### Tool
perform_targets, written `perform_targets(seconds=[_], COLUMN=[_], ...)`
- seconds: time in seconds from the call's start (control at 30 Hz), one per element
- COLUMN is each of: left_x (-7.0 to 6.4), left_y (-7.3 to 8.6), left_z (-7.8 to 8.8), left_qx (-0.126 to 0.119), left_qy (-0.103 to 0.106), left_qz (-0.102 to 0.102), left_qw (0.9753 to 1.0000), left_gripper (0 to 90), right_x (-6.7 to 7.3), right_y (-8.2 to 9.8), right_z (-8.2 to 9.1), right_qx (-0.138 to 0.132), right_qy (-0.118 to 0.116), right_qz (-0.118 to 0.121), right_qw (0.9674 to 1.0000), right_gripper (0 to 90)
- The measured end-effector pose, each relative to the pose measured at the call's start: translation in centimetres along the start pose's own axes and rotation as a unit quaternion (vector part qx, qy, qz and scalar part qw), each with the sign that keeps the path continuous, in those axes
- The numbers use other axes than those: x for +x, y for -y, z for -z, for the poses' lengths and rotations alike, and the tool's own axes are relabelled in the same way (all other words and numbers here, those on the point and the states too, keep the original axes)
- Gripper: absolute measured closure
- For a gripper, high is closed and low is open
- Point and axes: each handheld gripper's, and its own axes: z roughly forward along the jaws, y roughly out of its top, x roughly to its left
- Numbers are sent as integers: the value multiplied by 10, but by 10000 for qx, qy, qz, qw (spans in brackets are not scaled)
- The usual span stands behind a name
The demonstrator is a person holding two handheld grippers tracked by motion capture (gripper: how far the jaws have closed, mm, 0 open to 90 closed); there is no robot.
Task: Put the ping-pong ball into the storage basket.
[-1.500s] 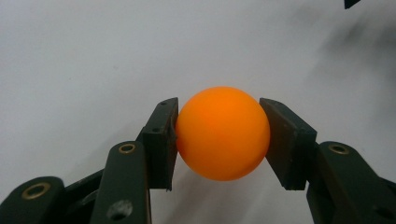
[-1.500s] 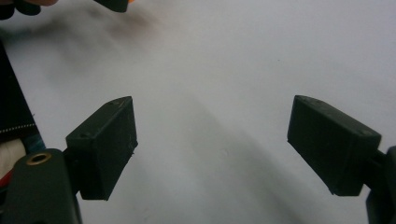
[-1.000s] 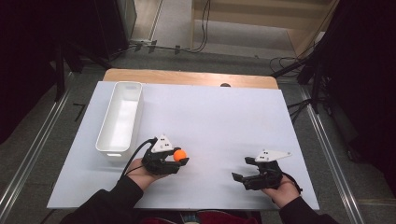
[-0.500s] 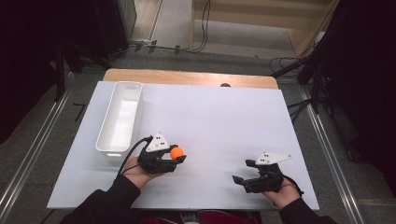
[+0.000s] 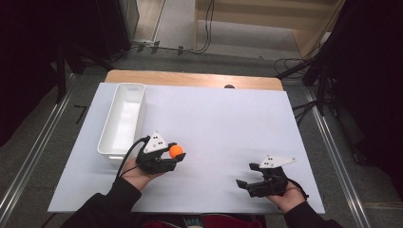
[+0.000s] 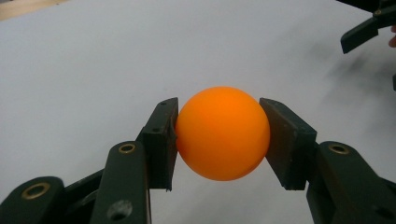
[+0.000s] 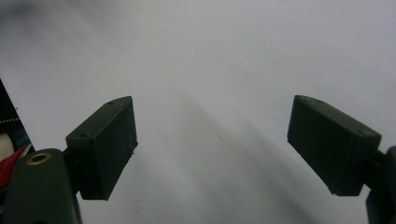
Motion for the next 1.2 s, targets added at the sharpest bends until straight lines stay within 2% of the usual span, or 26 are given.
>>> perform_targets(seconds=[0.57,1.07,1.2], left_x=[9,17,20], left_y=[-3,-5,-5], left_z=[10,19,21], left_qx=[-116,-16,-52], left_qy=[-82,-86,-122], left_qz=[127,178,214], left_qw=[9998,9998,9997], left_gripper=[496,495,495], right_x=[0,1,1], right_y=[0,0,0], right_z=[2,1,1], right_qx=[-31,-30,0], right_qy=[89,54,64], right_qz=[28,58,68], right_qw=[10000,10000,10000], right_gripper=[145,145,145])
